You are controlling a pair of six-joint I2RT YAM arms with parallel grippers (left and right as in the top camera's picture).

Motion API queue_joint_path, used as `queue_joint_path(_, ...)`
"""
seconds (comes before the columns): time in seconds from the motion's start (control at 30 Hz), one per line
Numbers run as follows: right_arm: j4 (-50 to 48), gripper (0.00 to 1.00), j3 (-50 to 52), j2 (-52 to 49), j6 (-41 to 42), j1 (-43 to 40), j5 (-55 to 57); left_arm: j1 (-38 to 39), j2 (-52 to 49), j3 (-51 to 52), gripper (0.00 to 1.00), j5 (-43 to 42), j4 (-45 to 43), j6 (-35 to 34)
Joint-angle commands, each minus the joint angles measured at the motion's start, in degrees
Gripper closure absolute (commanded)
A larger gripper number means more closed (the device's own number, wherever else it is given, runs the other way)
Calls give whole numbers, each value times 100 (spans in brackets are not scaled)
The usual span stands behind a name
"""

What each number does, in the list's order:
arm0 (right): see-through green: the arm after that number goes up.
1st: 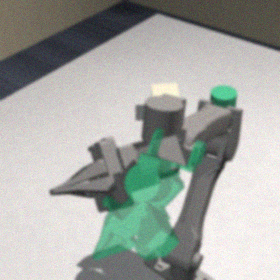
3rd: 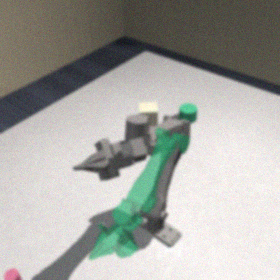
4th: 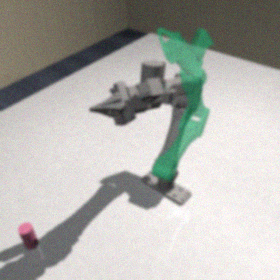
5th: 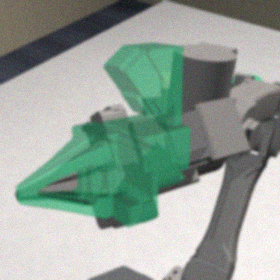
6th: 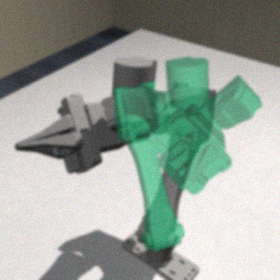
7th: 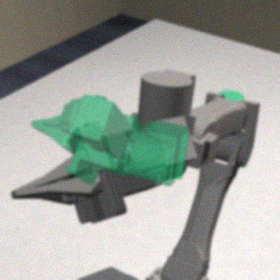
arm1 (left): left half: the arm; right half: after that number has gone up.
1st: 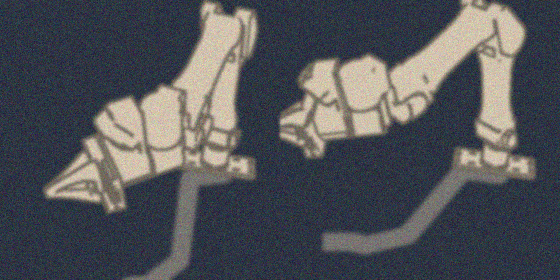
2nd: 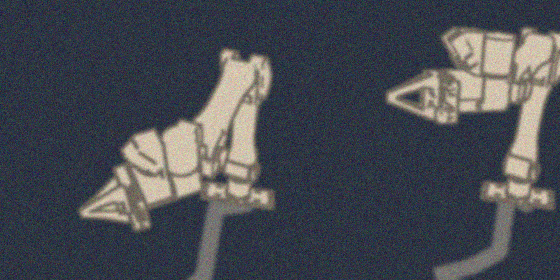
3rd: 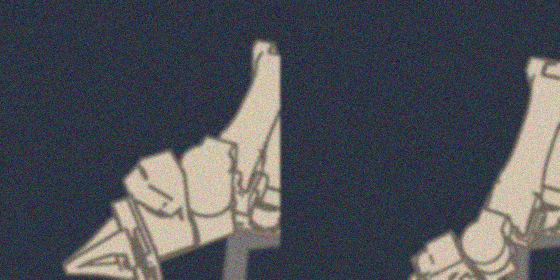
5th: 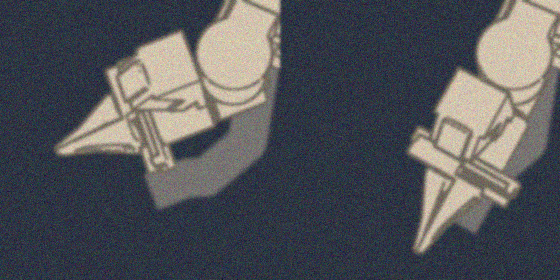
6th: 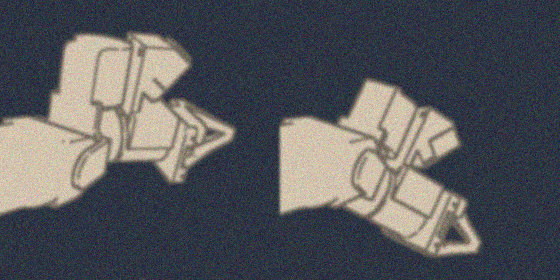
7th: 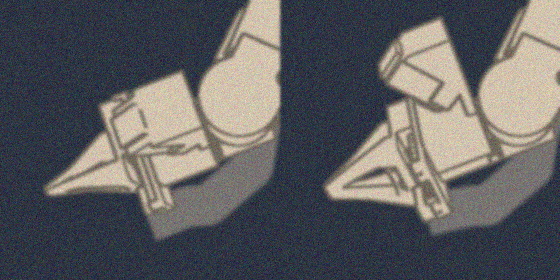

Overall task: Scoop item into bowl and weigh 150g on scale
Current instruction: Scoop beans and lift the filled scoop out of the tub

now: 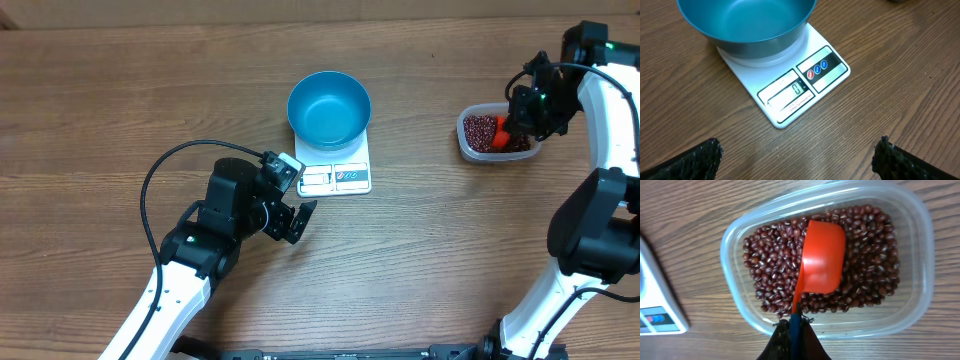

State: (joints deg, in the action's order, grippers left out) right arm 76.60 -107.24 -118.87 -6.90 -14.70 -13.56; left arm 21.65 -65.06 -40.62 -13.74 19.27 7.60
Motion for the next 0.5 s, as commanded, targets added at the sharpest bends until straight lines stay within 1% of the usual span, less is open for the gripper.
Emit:
queue_joint_path(0.0,24,96,81,-90,-76,-157,-723,-26,-20,-120,0,-70,4,-55)
queue_joint_path(0.47,-258,96,857,-90,-258,-629,-1921,-26,-20,-120,1,-68,4,-55)
